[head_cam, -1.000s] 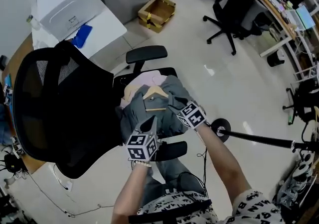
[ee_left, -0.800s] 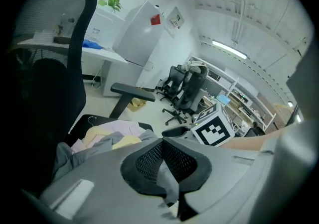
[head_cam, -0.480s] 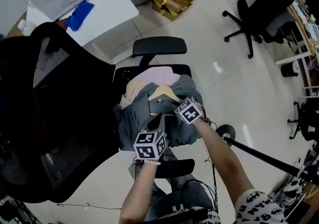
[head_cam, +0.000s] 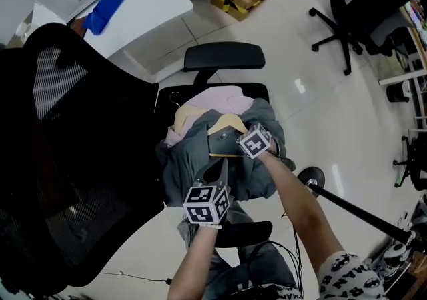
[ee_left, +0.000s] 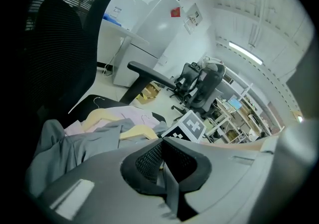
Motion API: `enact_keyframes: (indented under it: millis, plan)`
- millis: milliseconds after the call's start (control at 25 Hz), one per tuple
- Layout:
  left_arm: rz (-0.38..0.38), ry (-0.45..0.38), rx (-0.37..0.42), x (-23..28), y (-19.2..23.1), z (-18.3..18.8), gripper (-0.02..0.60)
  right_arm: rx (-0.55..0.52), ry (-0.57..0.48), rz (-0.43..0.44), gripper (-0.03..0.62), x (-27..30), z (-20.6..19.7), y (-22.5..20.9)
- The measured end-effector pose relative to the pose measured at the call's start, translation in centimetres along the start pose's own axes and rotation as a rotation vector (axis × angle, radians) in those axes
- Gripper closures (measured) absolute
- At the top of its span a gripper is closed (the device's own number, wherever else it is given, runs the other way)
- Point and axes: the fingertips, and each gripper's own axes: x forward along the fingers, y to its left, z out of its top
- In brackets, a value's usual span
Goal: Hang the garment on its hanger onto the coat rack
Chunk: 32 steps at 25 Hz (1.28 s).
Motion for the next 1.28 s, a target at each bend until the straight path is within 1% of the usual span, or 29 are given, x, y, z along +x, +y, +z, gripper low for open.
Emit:
enact_keyframes:
  millis: [40, 120, 200, 280, 360, 440, 520, 600, 760, 920, 1040, 1160, 1280]
  plan:
    - [0.0, 0.003, 0.003, -0.1, 0.1, 0.0, 0.594, -0.007, -0.008, -0.01, 0.439, -0.4, 0.1, 0.1]
    - [-0.001, 0.009, 0.009, -0.5, 0.2, 0.1, 0.594, -0.03, -0.048, -0.046, 0.442, -1.9, 0.5, 0.3]
    - [0.0, 0.015, 0.011, -1.1, 0.2, 0.3, 0.594, -0.065, -0.122, -0.112, 0.445, -4.4, 1.0, 0.8]
    - [-0.001, 0.018, 0.018, -1.9, 0.0, 0.7, 0.594, -0.129, -0.216, -0.222, 0.448, -7.8, 1.9, 1.4]
    - [-0.007, 0.018, 0.031, -3.0, -0.5, 1.3, 0.594, -0.204, -0.312, -0.362, 0.451, -11.7, 3.1, 1.8]
    - [-0.02, 0.018, 0.05, -4.2, -1.1, 2.0, 0.594, -0.252, -0.392, -0.49, 0.453, -15.7, 4.3, 2.2]
    - [-0.037, 0.021, 0.07, -5.5, -1.9, 2.5, 0.594, -0.261, -0.462, -0.577, 0.453, -19.3, 5.4, 2.9]
    - [-0.059, 0.024, 0.091, -7.0, -2.9, 2.8, 0.594, -0.252, -0.513, -0.64, 0.453, -22.6, 6.1, 3.6]
    - [-0.115, 0.008, 0.147, -10.7, -5.5, 3.7, 0.594, -0.221, -0.569, -0.75, 0.453, -29.0, 6.3, 5.0]
    - [-0.18, -0.015, 0.237, -14.2, -8.9, 5.4, 0.594, -0.184, -0.586, -0.867, 0.454, -36.1, 5.9, 5.8]
    - [-0.233, -0.03, 0.31, -16.4, -11.9, 6.7, 0.594, -0.146, -0.598, -0.953, 0.454, -41.4, 5.1, 6.2]
    - [-0.286, -0.042, 0.368, -18.8, -15.2, 7.8, 0.594, -0.112, -0.604, -1.02, 0.456, -46.3, 4.2, 6.9]
    - [-0.365, -0.045, 0.421, -20.7, -19.2, 8.7, 0.594, -0.074, -0.596, -1.1, 0.456, -51.4, 3.1, 7.0]
